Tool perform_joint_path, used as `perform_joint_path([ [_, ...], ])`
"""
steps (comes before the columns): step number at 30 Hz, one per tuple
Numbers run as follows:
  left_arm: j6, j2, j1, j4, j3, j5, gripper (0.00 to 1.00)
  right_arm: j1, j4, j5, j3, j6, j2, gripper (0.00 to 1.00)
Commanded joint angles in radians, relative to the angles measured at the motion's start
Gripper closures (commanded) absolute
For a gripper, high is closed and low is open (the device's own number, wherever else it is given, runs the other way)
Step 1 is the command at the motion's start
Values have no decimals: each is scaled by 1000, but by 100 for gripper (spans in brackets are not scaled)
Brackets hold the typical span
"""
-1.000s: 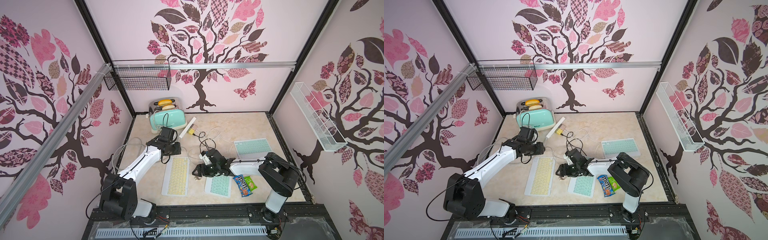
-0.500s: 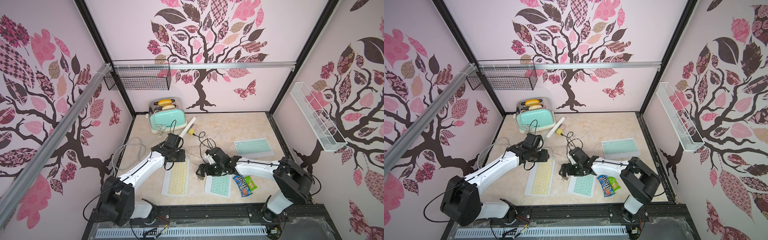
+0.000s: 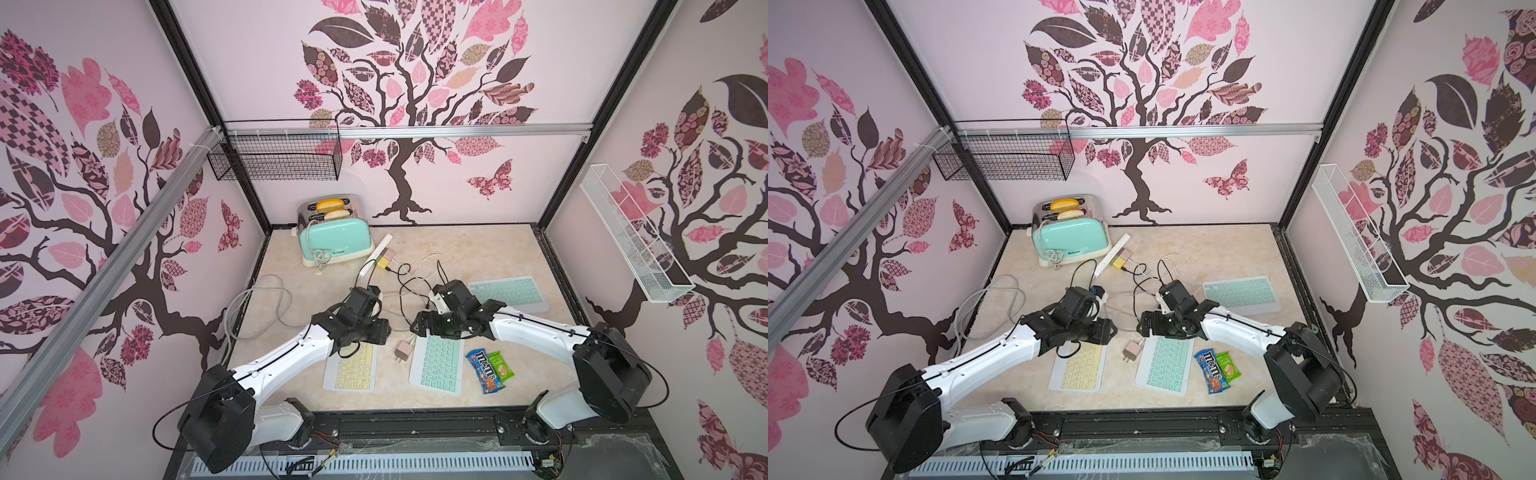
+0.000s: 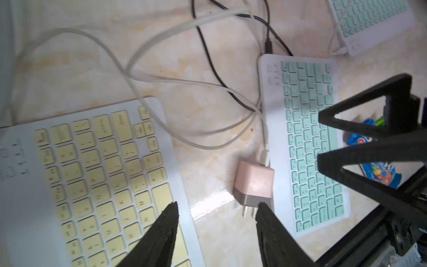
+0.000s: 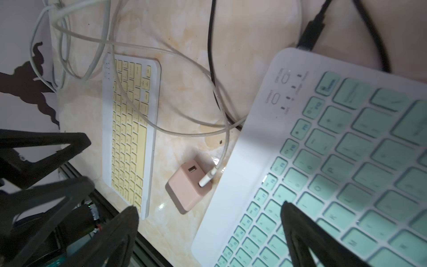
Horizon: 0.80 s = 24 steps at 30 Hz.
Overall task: Unplug the wireless keyboard
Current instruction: Pick up the plug from the center of the board.
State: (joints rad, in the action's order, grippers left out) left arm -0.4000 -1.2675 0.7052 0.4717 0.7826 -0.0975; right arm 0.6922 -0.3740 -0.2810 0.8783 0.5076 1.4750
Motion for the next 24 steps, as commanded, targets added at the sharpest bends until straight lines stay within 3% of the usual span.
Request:
perform_joint_path([
  [1, 28, -20, 86, -58, -7, 63, 37, -5, -109, 107, 13, -124, -53, 2],
  [9, 82, -269, 233, 18, 97, 174, 33, -26, -201, 173, -60, -165, -202, 2],
  [17, 75, -382, 252, -5, 134, 188, 33, -43, -206, 161, -120, -150, -280, 2],
  [24, 64, -438, 251, 4, 149, 221, 47, -44, -163, 131, -141, -132, -265, 2],
])
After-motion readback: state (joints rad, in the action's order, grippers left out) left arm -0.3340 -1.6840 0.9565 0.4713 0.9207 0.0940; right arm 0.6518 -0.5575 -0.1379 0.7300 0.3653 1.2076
